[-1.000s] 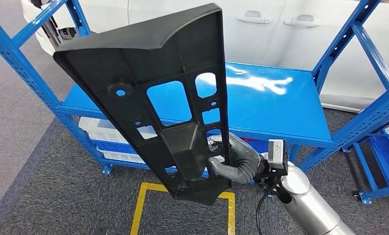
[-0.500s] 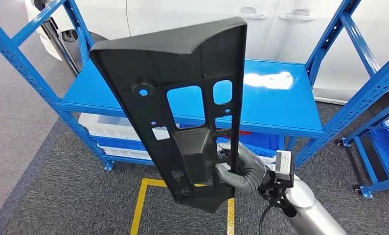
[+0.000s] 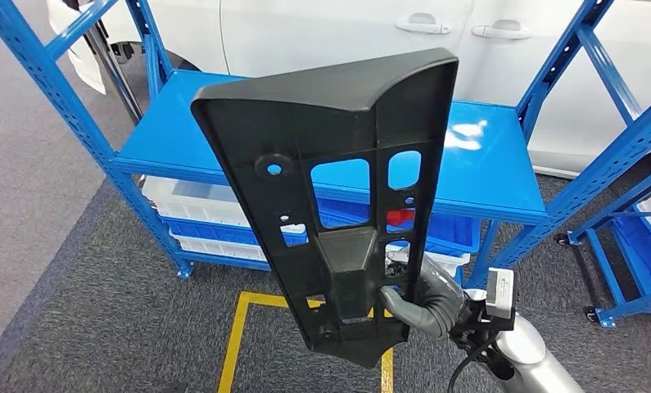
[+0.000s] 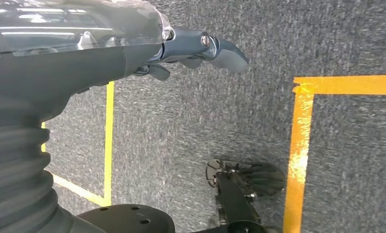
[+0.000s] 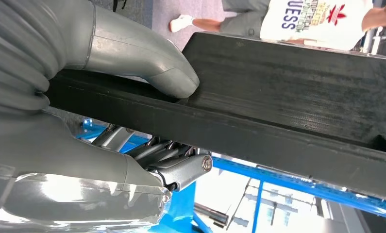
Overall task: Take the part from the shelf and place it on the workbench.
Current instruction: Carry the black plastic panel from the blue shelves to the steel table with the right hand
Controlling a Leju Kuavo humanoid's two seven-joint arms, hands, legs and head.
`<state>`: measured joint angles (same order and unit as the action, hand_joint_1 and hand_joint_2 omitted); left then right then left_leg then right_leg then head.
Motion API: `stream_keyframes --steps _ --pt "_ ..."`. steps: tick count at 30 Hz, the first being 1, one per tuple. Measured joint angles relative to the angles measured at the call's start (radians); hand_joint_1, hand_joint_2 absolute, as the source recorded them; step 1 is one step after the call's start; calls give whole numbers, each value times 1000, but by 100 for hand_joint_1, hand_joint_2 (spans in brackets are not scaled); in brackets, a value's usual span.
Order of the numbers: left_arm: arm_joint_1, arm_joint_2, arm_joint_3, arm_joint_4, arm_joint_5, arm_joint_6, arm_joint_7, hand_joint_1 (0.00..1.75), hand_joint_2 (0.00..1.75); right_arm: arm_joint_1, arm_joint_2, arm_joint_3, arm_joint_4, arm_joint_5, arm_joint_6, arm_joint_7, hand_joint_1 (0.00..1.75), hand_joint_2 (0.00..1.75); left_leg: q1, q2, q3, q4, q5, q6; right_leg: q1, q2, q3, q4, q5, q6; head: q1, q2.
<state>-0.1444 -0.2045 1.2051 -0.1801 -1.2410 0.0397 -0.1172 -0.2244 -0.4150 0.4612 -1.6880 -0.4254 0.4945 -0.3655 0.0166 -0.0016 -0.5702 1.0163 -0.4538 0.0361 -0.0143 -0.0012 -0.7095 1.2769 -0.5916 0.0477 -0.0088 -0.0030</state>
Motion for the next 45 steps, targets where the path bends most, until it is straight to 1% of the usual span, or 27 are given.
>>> stream_keyframes --steps 2,3,6,7,10,11,13,15,16,17,18,20,22,25,26,28,30,31,32,33,35,37,39,41,42,43,45 --pt "0 0 0 0 0 0 0 0 175 1 0 0 1 0 1 -1 175 175 0 0 -4 0 2 0 0 0 -5 19 -5 0 0 0" --pt "-1 0 0 0 0 0 1 0 175 0 0 -1 3 1 3 -3 175 175 0 0 -9 1 6 -1 0 0 6 12 3 0 0 0" --pt "-12 -1 0 0 8 4 17 0 175 -19 3 -2 19 12 18 -13 175 175 -3 -1 -27 3 25 -13 5 0 151 -209 87 -17 0 0" --pt "-17 -2 1 0 13 6 22 0 175 -31 6 -2 25 18 23 -16 175 175 -3 -1 -30 3 29 -19 9 1 184 -271 106 -24 0 0" --pt "-26 -3 4 0 32 10 16 0 175 -70 26 3 48 28 45 -17 175 175 -4 -1 -37 1 39 -38 11 1 175 -280 119 -41 0 0" --pt "-29 -3 6 0 40 13 12 0 175 -88 35 6 59 29 54 -16 175 175 -5 -1 -44 11 30 -43 8 0 172 -284 126 -49 0 0" --pt "-35 -3 10 0 53 16 2 0 175 -124 56 12 80 28 67 -10 175 175 -4 -2 -77 90 -27 -50 5 -2 163 -291 140 -62 0 0" --pt "-37 -3 14 0 59 16 -8 0 175 -149 75 18 99 27 74 0 175 175 -4 -2 -128 224 -98 -55 8 -4 150 -288 148 -68 0 0" --pt "-37 -3 15 0 60 16 -11 0 175 -158 82 21 107 26 76 6 175 175 -4 -2 -143 271 -115 -56 9 -4 143 -285 151 -68 0 0" --pt "-37 -3 17 0 60 16 -14 0 175 -165 87 24 114 26 77 11 175 175 -4 -1 -140 280 -113 -56 11 -5 137 -281 153 -68 0 0" --pt "-37 -3 19 0 59 16 -15 0 175 -171 91 27 119 25 78 15 175 175 -4 -1 -117 249 -93 -55 11 -5 132 -277 155 -67 0 0" --pt "-38 -3 20 0 56 15 -17 0 175 -179 93 32 125 23 76 22 175 175 -6 -2 -35 113 -41 -47 14 -5 124 -267 155 -64 0 0" --pt "-38 -4 21 0 52 13 -18 0 175 -182 93 35 128 16 72 28 175 175 -9 -2 12 21 -18 -36 17 -5 115 -258 157 -55 0 0" --pt "-32 -4 21 0 39 10 -19 0 175 -179 91 35 130 3 63 34 175 175 -10 -1 11 5 -9 -19 16 -4 108 -257 165 -38 0 0" --pt "-30 -5 20 0 36 9 -19 0 175 -176 88 35 130 -1 60 35 175 175 -8 0 10 1 -3 -13 15 -3 104 -250 157 -32 0 0" --pt "-26 -7 20 0 33 10 -18 0 175 -169 79 34 130 -9 56 36 175 175 -4 2 5 -7 9 -2 10 -1 73 -181 107 -19 0 0" --pt "-18 -7 20 0 29 11 -17 0 175 -154 69 34 130 -18 49 36 175 175 -5 2 -5 -7 16 0 5 -1 19 -50 36 -8 0 0" --pt "-12 -7 20 0 25 12 -16 0 175 -143 63 33 130 -23 44 36 175 175 -5 2 -10 -6 18 0 2 -1 -1 1 18 -5 0 0" --pt "-6 -7 19 0 21 13 -14 0 175 -130 58 31 130 -27 38 36 175 175 -5 2 -15 -4 20 -1 1 -1 -4 20 18 -3 0 0" --pt "0 -7 17 0 17 14 -13 0 175 -118 54 28 128 -31 32 36 175 175 -5 2 -18 -2 21 -1 -1 -1 13 -4 36 -3 0 0" --pt "6 -7 12 0 8 13 -10 0 175 -94 45 17 118 -32 20 34 175 175 -5 2 -22 2 23 -5 -2 -2 91 -139 93 -7 0 0" --pt "6 -7 5 0 -1 11 -7 0 175 -64 39 3 99 -25 6 30 175 175 -7 0 -25 4 26 -13 4 -2 146 -245 122 -19 0 0" --pt "7 -7 0 0 -8 7 -3 0 175 -27 35 -12 78 -11 -7 25 175 175 -9 -1 -28 3 30 -24 10 0 151 -264 126 -31 0 0" --pt "8 -7 -4 0 -13 4 0 0 175 7 33 -23 57 -1 -13 21 175 175 -8 -1 -32 7 26 -35 7 0 148 -270 134 -45 0 0" --pt "9 -7 -7 0 -15 4 1 0 175 20 33 -28 48 2 -14 20 175 175 -8 -1 -40 26 9 -40 5 -1 147 -274 139 -52 0 0" --pt "9 -7 -9 0 -16 3 1 0 175 31 32 -32 41 4 -14 19 175 175 -8 -1 -56 67 -21 -43 3 -2 145 -278 144 -59 0 0" --pt "10 -7 -13 0 -17 2 2 0 175 48 31 -38 32 6 -14 19 175 175 -6 -1 -107 199 -99 -47 5 -3 138 -278 149 -66 0 0"
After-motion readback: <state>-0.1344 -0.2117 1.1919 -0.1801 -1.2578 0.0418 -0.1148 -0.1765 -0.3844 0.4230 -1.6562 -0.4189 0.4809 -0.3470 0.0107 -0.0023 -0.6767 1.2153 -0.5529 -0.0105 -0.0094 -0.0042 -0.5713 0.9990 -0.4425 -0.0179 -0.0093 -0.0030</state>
